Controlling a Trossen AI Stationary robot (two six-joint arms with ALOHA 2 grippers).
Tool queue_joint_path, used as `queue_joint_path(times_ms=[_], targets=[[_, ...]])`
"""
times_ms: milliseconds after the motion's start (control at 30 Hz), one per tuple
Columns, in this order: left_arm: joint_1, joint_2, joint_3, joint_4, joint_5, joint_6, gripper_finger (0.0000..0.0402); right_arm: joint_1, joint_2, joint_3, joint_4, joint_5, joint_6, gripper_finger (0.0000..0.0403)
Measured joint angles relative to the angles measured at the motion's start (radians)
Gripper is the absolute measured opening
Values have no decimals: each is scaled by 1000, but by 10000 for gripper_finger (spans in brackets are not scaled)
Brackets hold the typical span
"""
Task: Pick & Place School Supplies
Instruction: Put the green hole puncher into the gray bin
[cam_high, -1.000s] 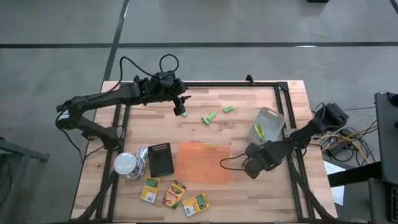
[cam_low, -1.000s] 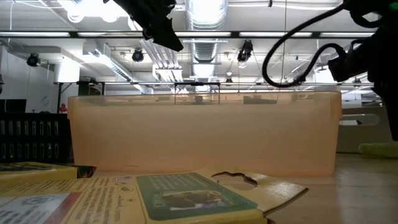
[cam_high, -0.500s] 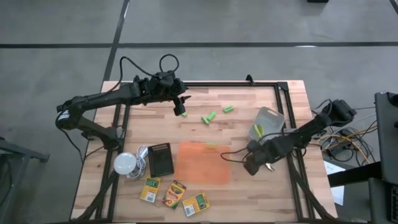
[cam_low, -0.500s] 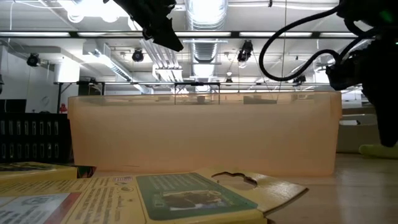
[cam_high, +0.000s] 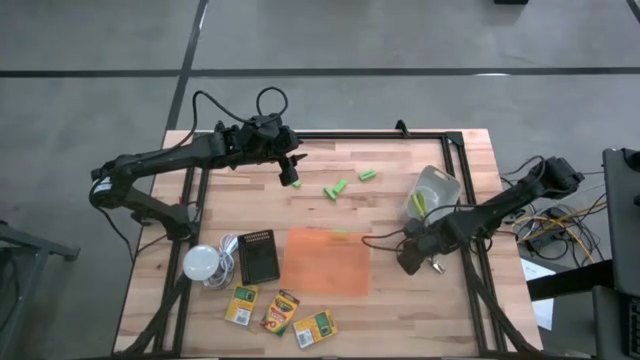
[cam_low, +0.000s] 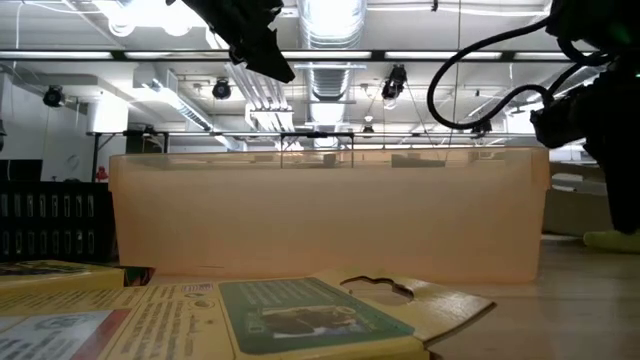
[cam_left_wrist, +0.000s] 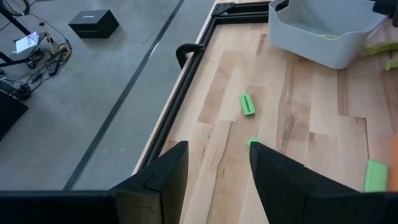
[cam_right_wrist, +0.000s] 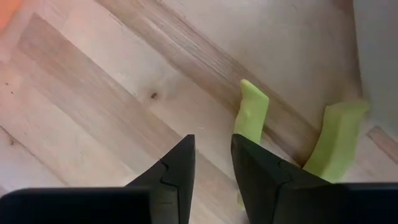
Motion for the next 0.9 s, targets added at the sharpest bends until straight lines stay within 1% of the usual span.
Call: queue_joint_path(times_ms=[133,233,333,500,733,900], targets=[[0,0,0,0,0,0,177,0,-24,44,7,19,-13,102],[0,0,0,1,0,0,177,0,-36,68,-3,34,-66,99],[0,0,0,2,0,-2,177,1,-38,77,-45,52,-74,98],[0,0,0,2,0,-29,177,0,-29,57,-142,49,-19,98],[0,0,0,2,0,-58,177,1,-29,47,-109,44,-76,99],[0,0,0,2,0,-61,177,1,-29,22,-102,44,-61,98]])
